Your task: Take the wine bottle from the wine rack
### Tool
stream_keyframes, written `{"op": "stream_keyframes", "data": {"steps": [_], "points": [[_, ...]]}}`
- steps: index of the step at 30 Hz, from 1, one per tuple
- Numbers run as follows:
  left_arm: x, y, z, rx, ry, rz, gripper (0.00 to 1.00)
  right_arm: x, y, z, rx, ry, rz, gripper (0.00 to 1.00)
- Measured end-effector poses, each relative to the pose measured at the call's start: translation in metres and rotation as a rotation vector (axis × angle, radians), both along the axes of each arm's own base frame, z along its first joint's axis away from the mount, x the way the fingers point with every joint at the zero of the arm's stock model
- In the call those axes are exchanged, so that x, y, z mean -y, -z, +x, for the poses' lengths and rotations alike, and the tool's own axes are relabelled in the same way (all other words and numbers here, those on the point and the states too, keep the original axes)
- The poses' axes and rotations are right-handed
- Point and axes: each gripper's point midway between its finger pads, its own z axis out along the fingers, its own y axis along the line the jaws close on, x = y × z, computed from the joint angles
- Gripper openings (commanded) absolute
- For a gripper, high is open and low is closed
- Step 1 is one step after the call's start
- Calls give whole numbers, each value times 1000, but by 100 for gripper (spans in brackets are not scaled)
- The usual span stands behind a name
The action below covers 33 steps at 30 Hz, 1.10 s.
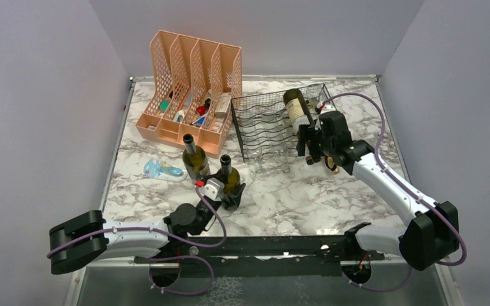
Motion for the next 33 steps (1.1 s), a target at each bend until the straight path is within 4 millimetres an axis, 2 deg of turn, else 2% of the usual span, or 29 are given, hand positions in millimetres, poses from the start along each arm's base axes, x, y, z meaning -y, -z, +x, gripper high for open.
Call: {"op": "stream_keyframes", "data": {"steps": [1, 7, 15, 20, 25, 31, 33], "points": [[1, 5, 1, -6, -1, 18, 69, -1, 0, 0, 1, -1, 3, 88], [4, 6, 6, 7, -24, 6, 99, -4, 0, 0, 2, -14, 18, 89], [-2, 1, 5, -6, -39, -17, 99, -4, 4, 1, -11, -13, 12, 88], [-8, -12, 1, -27, -33, -65, 99, -5, 16, 2, -42, -11, -1, 81], [-12, -26, -5, -85, -13, -130, 99, -5, 22, 4, -56, -5, -4, 69], [-8, -55, -15, -158, 38, -158, 99, -6, 24, 7, -53, -6, -5, 38], [-7, -63, -17, -186, 50, -150, 99, -6, 24, 6, -55, -6, -5, 23]]}}
